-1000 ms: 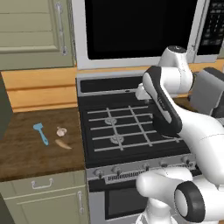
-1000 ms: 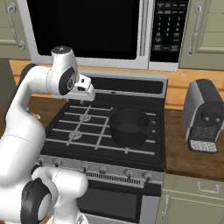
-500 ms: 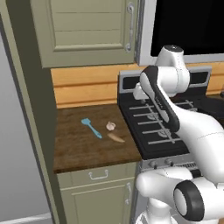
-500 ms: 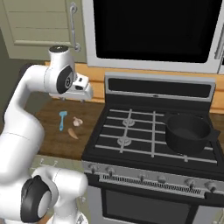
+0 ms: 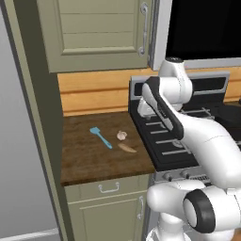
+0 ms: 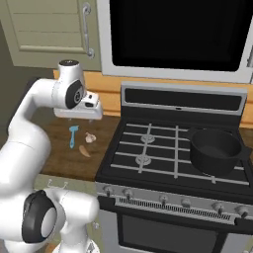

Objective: Put the sweet potato and garlic in the pot. Retrieve the spatula and lightly stir the vegetables in the pot.

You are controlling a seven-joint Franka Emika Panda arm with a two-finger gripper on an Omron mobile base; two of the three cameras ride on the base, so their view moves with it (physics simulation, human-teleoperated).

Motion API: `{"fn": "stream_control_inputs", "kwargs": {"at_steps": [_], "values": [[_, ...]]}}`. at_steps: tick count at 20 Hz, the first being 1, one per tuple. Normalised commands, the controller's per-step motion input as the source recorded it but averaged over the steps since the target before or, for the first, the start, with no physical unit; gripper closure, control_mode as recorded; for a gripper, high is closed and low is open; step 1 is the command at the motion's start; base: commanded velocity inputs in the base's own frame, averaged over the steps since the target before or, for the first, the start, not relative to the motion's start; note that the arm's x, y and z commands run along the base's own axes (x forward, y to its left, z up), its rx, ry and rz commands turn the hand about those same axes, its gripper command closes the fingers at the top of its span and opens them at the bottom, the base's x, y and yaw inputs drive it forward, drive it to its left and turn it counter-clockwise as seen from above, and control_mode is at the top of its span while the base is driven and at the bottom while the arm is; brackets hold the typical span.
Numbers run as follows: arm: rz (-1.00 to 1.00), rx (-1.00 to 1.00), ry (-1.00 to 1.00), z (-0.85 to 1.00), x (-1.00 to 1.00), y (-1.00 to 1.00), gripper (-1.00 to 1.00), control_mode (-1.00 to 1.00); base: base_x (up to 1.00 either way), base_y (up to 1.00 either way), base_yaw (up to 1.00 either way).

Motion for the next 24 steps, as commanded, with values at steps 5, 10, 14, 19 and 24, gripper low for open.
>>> {"fn": "stream_control_inputs", "kwargs": {"at_steps": [5,10,14,19,24], "values": [[0.29,0.0,0.17,-0.96,0.46,0.14,-1.0,-1.0,0.0,0.0,0.0],[0.21,-0.02,0.01,-0.94,0.54,0.42,-1.0,-1.0,0.0,0.0,0.0],[0.16,-0.01,0.0,-0.8,0.44,0.31,-1.0,-1.0,0.0,0.0,0.0],[0.14,0.0,0.0,-0.7,0.35,0.09,-1.0,-1.0,0.0,0.0,0.0],[0.1,0.0,0.0,-0.61,0.36,0.18,-1.0,-1.0,0.0,0.0,0.0]]}}
